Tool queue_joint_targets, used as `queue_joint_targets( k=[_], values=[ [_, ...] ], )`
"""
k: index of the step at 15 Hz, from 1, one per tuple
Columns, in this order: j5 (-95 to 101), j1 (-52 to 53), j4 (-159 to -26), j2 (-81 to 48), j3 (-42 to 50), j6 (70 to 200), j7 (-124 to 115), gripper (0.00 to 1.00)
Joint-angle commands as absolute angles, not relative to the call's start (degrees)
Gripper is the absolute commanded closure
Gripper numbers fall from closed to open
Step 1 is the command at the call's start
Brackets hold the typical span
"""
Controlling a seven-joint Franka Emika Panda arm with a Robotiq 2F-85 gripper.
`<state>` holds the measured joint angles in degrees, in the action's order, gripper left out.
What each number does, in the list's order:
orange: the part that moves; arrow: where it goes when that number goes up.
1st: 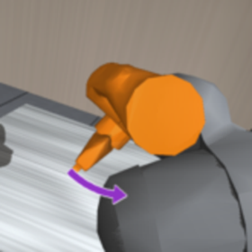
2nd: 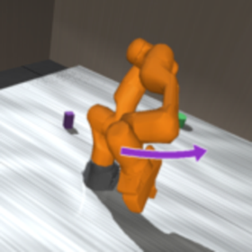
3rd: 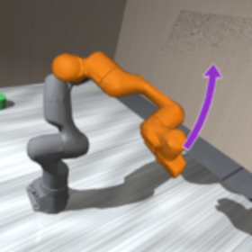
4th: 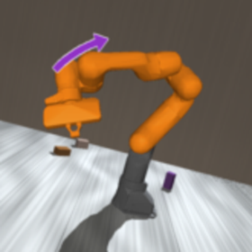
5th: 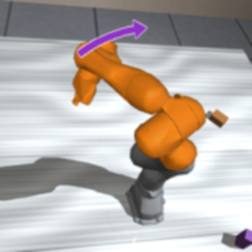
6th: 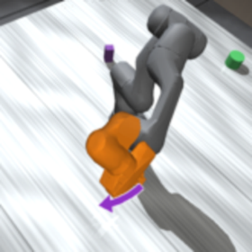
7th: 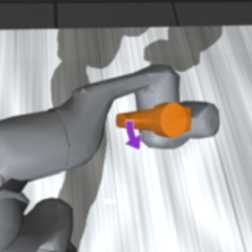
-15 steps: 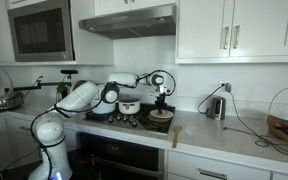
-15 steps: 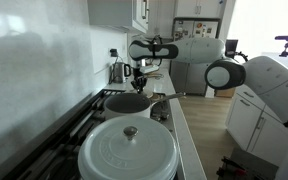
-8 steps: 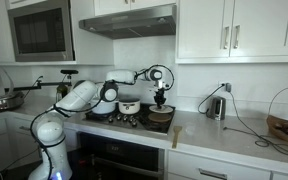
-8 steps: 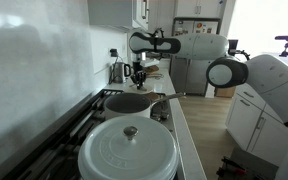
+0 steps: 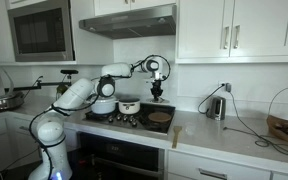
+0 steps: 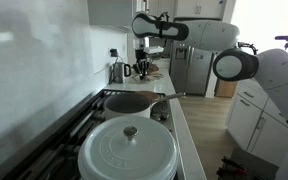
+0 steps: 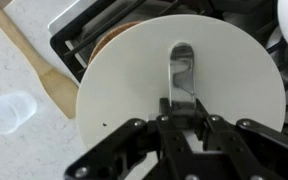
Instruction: Put the white lid on top of the white pot on the right side of the stove
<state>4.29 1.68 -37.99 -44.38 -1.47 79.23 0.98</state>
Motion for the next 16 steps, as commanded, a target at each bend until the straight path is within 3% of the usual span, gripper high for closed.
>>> queue_joint_targets(
  k=[1,16],
  values=[
    [5.0,2.6,-38.6,-40.0,-1.6,73.7,2.7,0.94],
    [3.9,6.3,-44.0,-30.1,-5.8,70.1,8.3,0.94]
  ],
)
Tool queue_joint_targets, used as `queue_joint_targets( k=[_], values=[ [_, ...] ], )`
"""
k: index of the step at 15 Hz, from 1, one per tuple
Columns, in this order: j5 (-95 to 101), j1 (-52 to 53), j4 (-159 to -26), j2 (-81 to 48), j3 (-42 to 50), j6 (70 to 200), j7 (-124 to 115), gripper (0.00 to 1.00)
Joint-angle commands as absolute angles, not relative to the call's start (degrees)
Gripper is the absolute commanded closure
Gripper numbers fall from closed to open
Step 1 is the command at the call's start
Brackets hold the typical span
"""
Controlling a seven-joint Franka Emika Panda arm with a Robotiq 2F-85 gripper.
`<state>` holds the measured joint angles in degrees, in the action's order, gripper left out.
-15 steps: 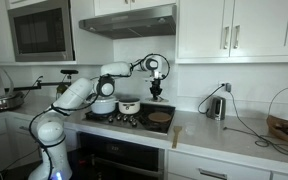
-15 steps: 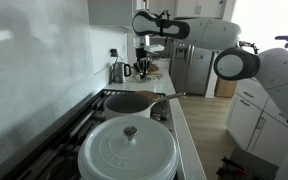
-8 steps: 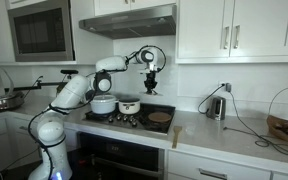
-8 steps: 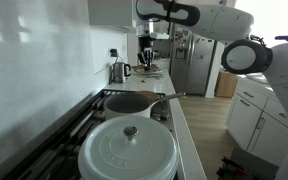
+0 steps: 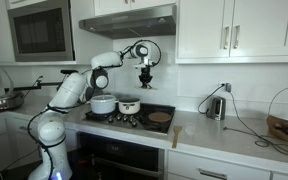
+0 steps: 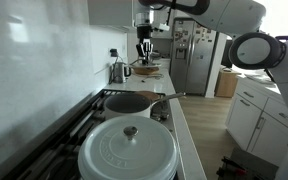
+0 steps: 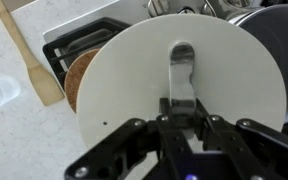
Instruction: Put the white lid on top of the white pot on the right side of the stove
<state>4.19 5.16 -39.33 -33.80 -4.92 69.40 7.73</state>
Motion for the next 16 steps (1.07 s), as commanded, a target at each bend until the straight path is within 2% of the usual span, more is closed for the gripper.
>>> queue_joint_targets(
  k=[1,7,16],
  values=[
    [3.8,6.8,-45.2,-29.6,-6.4,70.5,8.2,0.94],
    [3.6,9.2,-55.9,-24.6,-9.1,73.5,8.0,0.94],
    [1.3,9.4,-81.6,-12.5,-11.6,93.2,6.4,0.94]
  ],
)
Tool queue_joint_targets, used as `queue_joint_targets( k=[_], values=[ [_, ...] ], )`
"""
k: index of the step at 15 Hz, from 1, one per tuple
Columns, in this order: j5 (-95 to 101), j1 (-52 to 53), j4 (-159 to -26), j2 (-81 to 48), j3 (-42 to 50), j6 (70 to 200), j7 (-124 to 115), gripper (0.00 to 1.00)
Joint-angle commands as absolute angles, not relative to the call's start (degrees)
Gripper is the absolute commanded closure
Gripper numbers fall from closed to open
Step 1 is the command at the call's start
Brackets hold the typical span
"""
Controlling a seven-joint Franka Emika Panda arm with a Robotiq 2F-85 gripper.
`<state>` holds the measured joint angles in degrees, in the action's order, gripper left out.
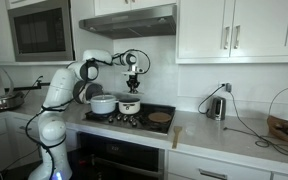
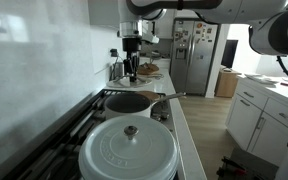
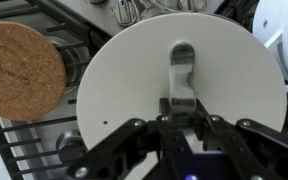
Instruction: Put the white lid on top of the white pot on the right side of the stove
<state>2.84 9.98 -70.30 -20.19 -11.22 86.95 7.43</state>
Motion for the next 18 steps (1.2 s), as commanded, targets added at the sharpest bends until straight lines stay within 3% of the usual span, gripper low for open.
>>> queue_joint_targets(
  k=[1,9,18],
  values=[
    [1.0,9.3,-84.6,-11.0,-11.8,95.0,6.5,0.94],
    [-1.3,10.4,-106.8,2.1,-11.5,106.8,7.6,0.94],
    [1.9,12.1,-115.6,5.5,-11.8,120.2,8.3,0.94]
  ],
)
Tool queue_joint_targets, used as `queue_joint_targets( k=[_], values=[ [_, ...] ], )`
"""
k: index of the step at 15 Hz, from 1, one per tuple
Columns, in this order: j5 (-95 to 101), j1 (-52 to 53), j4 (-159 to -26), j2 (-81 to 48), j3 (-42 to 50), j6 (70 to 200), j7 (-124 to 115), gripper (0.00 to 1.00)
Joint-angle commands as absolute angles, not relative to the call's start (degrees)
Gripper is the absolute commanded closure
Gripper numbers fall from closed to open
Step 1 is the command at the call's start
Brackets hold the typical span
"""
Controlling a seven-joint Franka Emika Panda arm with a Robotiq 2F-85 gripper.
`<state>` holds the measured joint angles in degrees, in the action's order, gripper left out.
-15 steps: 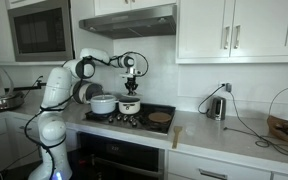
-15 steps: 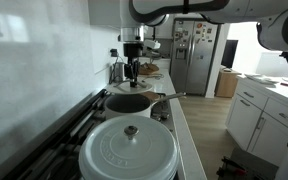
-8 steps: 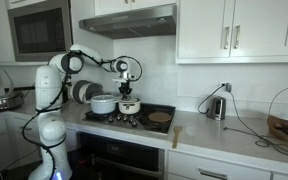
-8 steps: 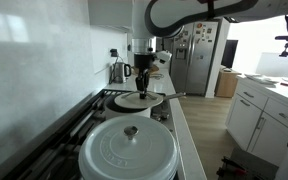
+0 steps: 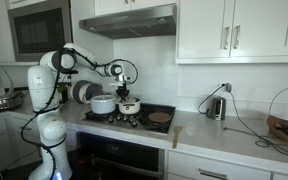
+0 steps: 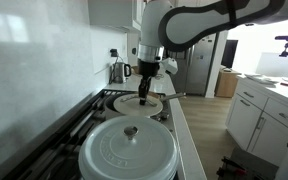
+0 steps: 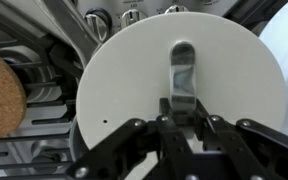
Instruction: Put the white lid on top of the white pot on the right side of the stove
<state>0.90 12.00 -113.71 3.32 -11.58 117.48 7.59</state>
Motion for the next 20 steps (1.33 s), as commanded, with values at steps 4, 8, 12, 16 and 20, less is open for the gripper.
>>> queue_joint_targets(
  k=[4,8,12,16,20],
  values=[
    [3.5,12.4,-114.5,4.4,-11.9,120.1,8.5,0.94],
    [4.9,12.7,-113.2,3.4,-12.1,119.7,8.8,0.94],
    [5.5,12.9,-111.2,2.2,-12.3,118.6,9.3,0.94],
    [5.2,13.0,-108.9,0.4,-12.2,117.8,10.9,0.94],
    [5.3,12.8,-106.4,-1.6,-12.1,117.3,12.1,0.94]
  ],
)
